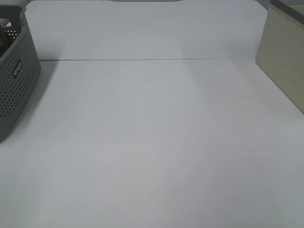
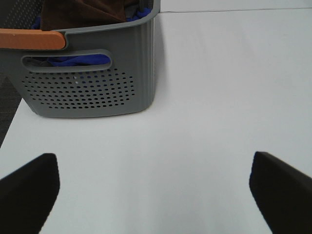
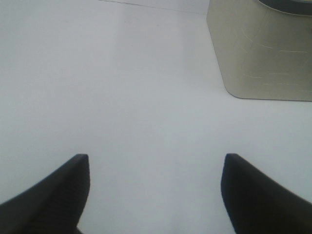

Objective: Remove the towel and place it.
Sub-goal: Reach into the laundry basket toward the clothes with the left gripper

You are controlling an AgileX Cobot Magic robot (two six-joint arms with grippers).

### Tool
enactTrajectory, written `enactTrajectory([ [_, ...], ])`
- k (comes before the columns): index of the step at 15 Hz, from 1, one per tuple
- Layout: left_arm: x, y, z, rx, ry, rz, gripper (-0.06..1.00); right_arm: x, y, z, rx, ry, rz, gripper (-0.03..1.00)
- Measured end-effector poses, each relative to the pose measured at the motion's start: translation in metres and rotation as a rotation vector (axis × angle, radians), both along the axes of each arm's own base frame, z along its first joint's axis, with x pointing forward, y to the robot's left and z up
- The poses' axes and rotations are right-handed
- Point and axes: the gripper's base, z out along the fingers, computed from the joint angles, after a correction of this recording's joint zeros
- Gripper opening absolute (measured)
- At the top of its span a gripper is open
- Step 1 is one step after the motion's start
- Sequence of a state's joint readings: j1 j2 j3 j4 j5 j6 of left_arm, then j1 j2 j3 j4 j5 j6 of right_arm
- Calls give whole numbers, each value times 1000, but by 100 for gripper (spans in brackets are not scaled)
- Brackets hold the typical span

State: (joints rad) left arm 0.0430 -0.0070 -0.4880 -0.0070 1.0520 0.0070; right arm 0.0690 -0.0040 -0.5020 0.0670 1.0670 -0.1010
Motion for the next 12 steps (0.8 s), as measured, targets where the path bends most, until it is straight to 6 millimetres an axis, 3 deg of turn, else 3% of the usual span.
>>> enactTrajectory([
  [12,0,0,0,-1,0,0,99,0,0,0,0,0,0,73],
])
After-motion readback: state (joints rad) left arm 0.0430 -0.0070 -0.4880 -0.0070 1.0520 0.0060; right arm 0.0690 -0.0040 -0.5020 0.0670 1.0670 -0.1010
